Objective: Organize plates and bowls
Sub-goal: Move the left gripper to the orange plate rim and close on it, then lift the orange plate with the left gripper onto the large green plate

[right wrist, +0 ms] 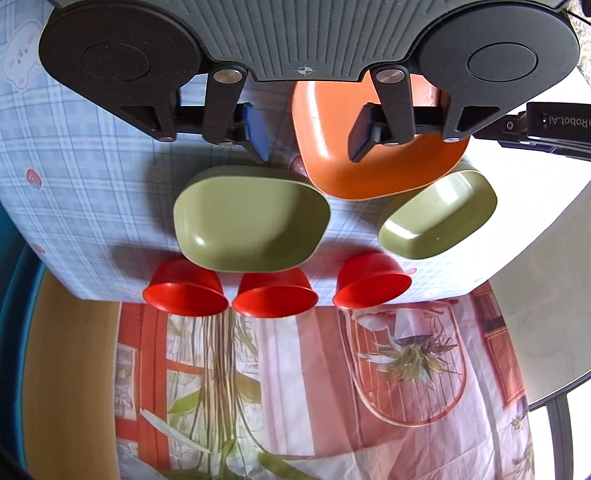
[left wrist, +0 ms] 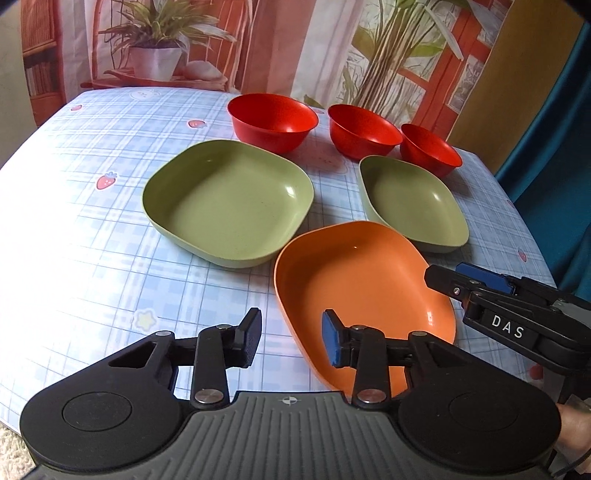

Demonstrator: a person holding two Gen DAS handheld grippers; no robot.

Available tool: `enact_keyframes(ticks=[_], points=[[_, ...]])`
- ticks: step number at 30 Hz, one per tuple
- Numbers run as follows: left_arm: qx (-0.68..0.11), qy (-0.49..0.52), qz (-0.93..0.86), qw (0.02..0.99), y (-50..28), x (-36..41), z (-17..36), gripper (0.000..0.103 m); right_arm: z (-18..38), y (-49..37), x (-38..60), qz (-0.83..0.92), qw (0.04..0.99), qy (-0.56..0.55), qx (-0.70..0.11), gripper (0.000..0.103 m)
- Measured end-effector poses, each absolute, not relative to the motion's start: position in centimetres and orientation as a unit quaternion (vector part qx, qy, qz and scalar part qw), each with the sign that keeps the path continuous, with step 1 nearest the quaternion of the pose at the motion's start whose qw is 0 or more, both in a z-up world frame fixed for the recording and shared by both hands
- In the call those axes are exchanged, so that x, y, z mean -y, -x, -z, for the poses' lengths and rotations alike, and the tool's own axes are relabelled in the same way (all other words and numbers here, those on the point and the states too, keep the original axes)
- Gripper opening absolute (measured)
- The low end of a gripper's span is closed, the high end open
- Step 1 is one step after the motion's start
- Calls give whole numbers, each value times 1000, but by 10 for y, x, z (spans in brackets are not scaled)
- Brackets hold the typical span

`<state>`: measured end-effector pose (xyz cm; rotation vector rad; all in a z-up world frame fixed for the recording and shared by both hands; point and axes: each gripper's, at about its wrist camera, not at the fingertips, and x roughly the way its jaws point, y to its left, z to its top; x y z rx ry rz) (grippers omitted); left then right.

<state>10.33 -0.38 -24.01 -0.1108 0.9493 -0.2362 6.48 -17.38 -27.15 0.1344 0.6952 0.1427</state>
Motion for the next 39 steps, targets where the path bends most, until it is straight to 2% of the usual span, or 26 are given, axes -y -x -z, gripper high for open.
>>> enact_keyframes(ticks=[2, 3, 4, 8, 12, 14, 15, 39], points=[[-458, 60, 118, 879, -103, 4, 242, 32, 276, -67, 177, -70, 933, -73, -346, 33], [-460, 62, 119, 878, -104, 4, 244, 24, 278, -67, 178, -71, 932, -76, -347, 32], [-462, 64, 121, 876, -104, 3, 245, 21, 279, -67, 178, -73, 931, -78, -348, 29], [-470, 77, 124, 871, -105, 1, 249, 21, 282, -66, 179, -77, 930, -82, -349, 22], [-480, 82, 124, 865, -106, 3, 253, 21, 285, -66, 182, -75, 929, -89, -352, 19], [-482, 81, 121, 864, -106, 3, 256, 21, 287, -66, 184, -74, 927, -94, -355, 9], [-483, 81, 122, 863, -106, 3, 257, 21, 288, -66, 185, -74, 927, -96, -355, 8], [-477, 95, 153, 860, -97, 0, 249, 21, 281, -58, 179, -78, 932, -83, -345, 7]])
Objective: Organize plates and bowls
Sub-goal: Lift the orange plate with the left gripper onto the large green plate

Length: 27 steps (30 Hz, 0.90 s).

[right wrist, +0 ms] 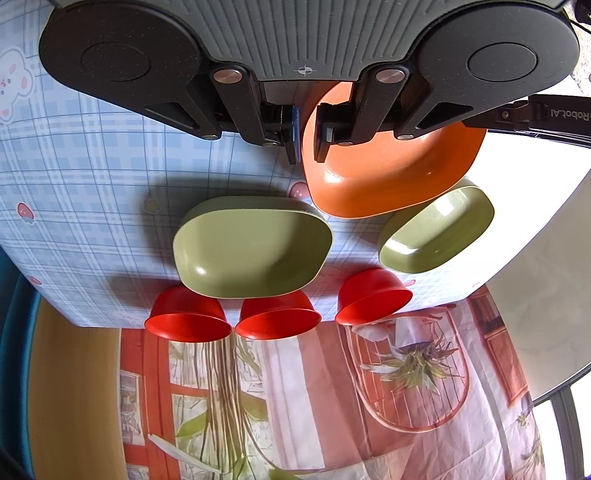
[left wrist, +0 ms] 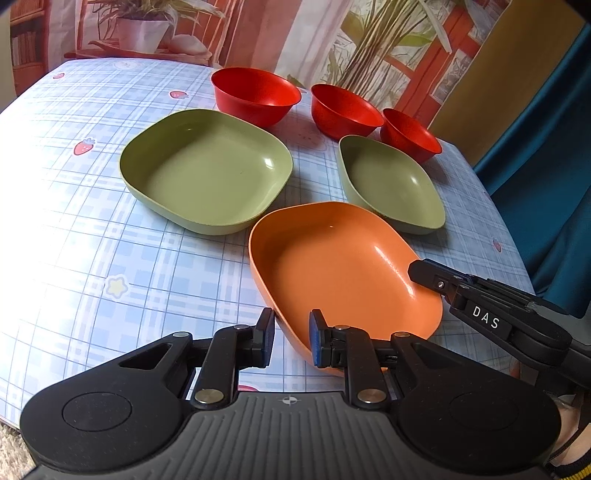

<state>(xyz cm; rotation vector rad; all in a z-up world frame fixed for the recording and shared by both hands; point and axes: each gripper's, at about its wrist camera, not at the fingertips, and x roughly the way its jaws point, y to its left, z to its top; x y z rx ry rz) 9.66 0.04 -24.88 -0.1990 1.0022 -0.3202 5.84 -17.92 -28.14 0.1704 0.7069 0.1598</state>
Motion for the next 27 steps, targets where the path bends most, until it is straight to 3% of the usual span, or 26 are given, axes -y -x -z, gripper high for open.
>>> enact_keyframes(ticks=[16, 27], points=[[-433, 105, 152, 882, -83, -14, 217, 21, 251, -55, 172, -98, 946, -64, -302, 7], [-398, 132, 107, 902, -101, -36, 208, 22, 225, -118, 134, -173, 944, 24, -279, 7]])
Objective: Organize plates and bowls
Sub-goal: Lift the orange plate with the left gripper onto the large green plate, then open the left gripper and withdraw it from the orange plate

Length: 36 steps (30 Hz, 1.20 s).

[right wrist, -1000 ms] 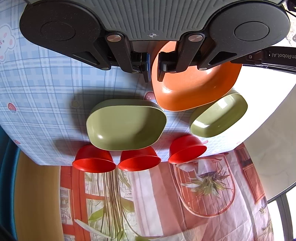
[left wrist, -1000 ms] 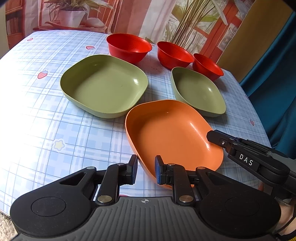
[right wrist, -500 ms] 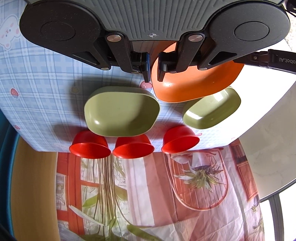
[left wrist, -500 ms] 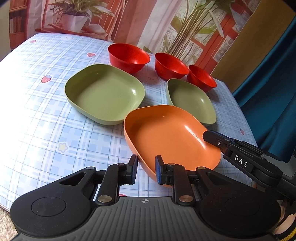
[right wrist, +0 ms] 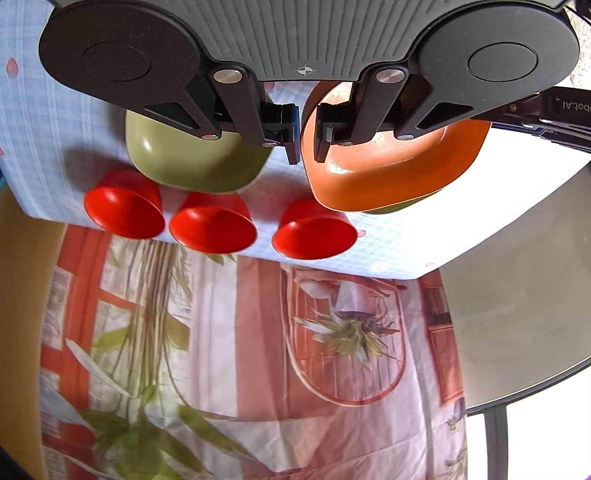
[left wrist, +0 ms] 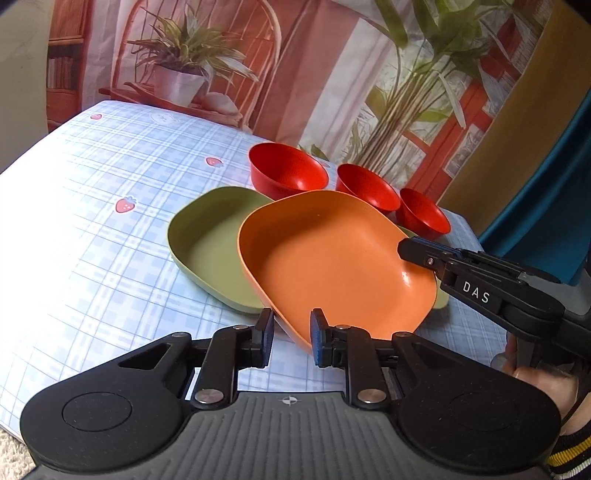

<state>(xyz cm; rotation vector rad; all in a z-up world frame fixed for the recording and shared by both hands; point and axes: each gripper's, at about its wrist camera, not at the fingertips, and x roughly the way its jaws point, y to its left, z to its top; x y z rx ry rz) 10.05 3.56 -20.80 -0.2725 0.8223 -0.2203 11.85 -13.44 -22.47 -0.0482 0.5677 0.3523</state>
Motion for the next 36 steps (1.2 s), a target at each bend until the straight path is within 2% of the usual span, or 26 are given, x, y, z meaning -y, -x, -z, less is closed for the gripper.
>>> enact_keyframes(ticks=[17, 36], points=[[-412, 132, 50, 900, -144, -59, 234, 23, 258, -214, 75, -261, 919, 109, -274, 7], [-431, 140, 59, 889, -148, -60, 238, 23, 278, -225, 75, -256, 910, 121, -302, 7]])
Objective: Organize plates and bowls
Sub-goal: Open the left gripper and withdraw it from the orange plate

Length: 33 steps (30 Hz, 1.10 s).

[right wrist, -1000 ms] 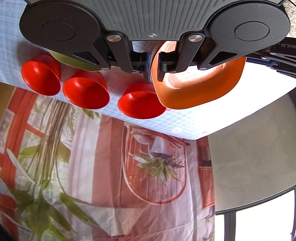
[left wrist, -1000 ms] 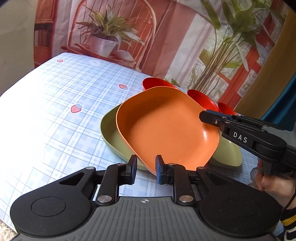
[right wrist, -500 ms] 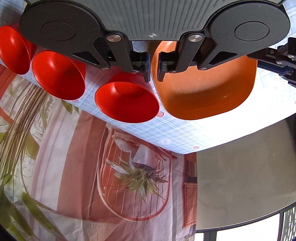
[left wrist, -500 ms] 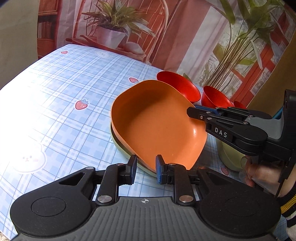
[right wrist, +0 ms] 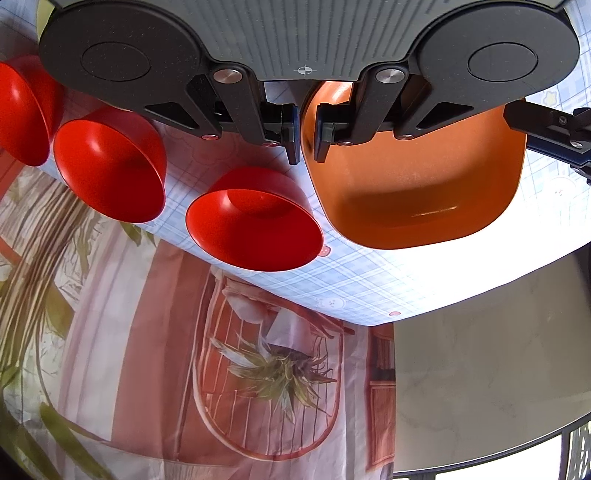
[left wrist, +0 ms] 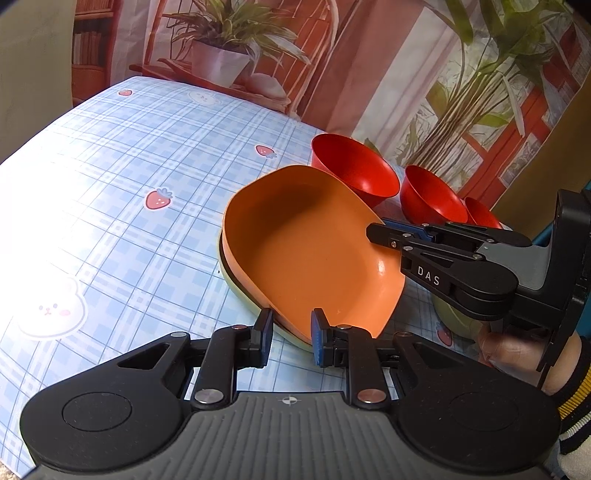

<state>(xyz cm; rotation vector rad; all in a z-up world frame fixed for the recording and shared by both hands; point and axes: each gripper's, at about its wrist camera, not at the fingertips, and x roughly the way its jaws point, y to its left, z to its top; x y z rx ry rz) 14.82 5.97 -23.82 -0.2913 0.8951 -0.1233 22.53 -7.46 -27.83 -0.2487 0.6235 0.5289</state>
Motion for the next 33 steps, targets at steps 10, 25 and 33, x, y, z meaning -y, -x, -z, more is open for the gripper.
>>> enact_keyframes(ticks=[10, 25, 33], points=[[-421, 131, 46, 896, -146, -59, 230, 26, 275, -222, 67, -235, 906, 149, -319, 11], [-381, 77, 44, 920, -139, -39, 204, 32, 254, -183, 100, -187, 926, 109, -310, 18], [-360, 45, 65, 930, -136, -14, 193, 32, 249, -168, 147, -151, 937, 63, -309, 25]])
